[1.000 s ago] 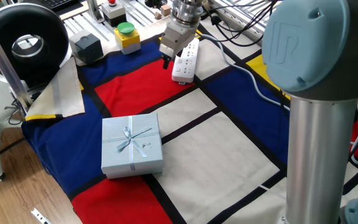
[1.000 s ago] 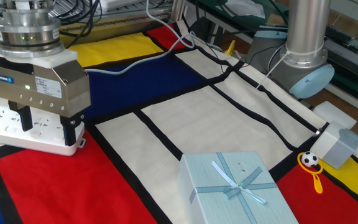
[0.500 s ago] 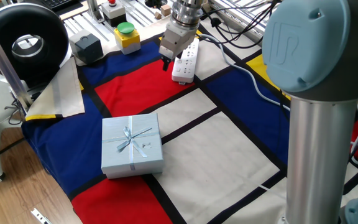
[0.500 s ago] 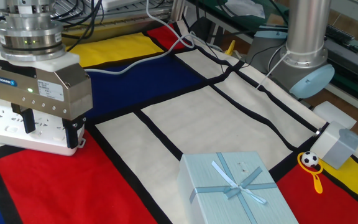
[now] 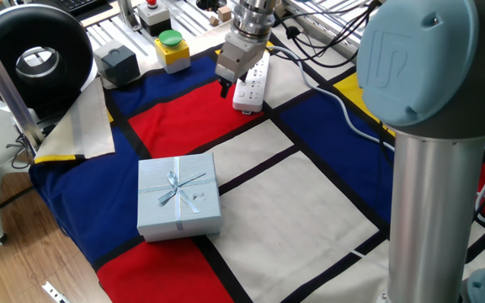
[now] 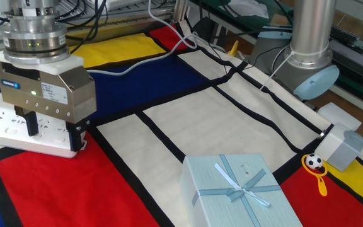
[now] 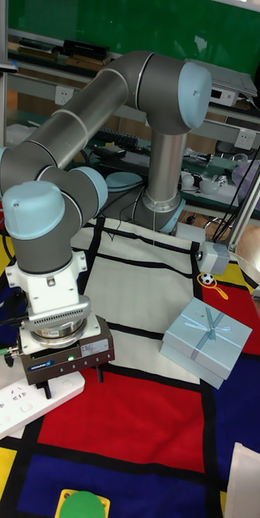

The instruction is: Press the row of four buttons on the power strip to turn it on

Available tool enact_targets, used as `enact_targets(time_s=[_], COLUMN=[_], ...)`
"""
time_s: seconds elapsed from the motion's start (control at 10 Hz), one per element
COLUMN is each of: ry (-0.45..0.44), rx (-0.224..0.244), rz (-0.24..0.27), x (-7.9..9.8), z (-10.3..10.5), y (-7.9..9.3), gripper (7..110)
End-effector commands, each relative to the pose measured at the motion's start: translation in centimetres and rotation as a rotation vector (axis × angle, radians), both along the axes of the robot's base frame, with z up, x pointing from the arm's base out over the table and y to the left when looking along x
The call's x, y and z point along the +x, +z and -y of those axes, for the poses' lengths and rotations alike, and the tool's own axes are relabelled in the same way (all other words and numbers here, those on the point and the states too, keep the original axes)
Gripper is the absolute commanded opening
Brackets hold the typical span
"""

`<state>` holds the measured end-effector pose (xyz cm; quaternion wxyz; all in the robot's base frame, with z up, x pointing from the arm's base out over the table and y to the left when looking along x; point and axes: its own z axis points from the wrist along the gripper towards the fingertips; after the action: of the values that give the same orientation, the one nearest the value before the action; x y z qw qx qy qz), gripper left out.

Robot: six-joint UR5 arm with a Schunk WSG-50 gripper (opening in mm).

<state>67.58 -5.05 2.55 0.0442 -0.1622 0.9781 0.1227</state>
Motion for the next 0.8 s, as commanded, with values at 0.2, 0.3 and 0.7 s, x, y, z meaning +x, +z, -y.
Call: enact_targets(time_s=[0.2, 0.3, 0.7], ry=[-0.008, -0.009, -0.007], rx=[0.013, 0.012, 0.004], rz=[0.005, 0.006, 0.005], x=[0.1, 0.14, 0.08], z=[-0.17, -0.15, 0.18], y=[0.0, -0.19, -0.5], gripper=[88, 88, 88])
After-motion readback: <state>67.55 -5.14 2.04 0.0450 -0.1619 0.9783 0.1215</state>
